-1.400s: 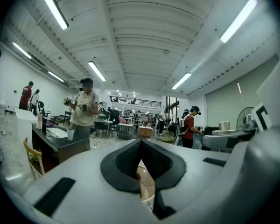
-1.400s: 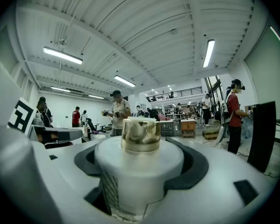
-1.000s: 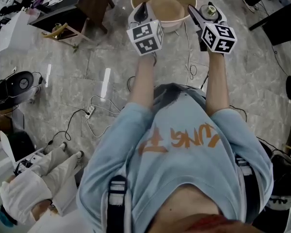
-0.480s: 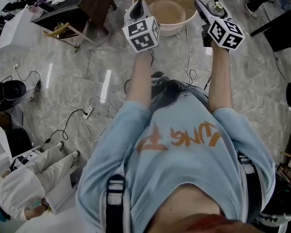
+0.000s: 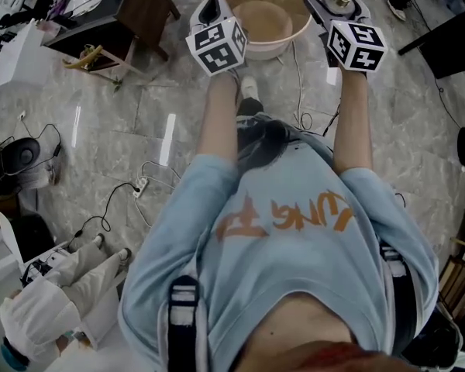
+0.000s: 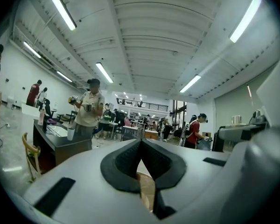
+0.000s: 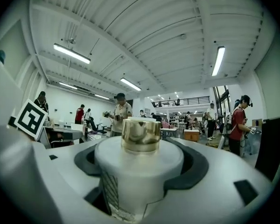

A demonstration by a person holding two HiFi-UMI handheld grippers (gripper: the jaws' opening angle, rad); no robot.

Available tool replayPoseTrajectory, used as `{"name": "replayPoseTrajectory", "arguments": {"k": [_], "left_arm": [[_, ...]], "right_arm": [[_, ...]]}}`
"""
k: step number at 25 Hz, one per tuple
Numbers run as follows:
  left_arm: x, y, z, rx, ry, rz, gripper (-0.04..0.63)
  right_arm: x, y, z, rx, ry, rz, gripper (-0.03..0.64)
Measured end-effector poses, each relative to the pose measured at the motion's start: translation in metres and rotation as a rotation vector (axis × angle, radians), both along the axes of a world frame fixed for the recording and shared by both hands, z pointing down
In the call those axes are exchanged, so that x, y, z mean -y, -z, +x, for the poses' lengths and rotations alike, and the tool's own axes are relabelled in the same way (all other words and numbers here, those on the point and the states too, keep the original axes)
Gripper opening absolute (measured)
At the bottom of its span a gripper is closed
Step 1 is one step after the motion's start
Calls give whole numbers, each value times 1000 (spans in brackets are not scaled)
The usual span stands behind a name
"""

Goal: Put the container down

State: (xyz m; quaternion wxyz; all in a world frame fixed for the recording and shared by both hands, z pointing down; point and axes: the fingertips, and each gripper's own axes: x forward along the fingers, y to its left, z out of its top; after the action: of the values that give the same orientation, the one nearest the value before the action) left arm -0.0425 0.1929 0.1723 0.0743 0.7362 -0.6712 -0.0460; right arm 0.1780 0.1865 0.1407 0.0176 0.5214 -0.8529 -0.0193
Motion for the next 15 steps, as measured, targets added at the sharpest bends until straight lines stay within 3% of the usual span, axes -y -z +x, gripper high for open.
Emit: {"name": "replayPoseTrajectory", "arguments": {"k": [5, 8, 10, 15], "left_arm": [[42, 9, 11, 23, -40, 16, 25], [70, 1, 9, 56, -69, -1, 25], [91, -9, 2, 43, -76, -29, 25], [142, -28, -16, 29, -69, -78, 25]], "right_arm": [[39, 1, 16, 53, -41, -6, 368], [67, -4, 10, -45, -73, -17, 368], [85, 2, -5, -80, -49, -1, 368], [138, 0, -38, -13, 23, -36, 368]]}}
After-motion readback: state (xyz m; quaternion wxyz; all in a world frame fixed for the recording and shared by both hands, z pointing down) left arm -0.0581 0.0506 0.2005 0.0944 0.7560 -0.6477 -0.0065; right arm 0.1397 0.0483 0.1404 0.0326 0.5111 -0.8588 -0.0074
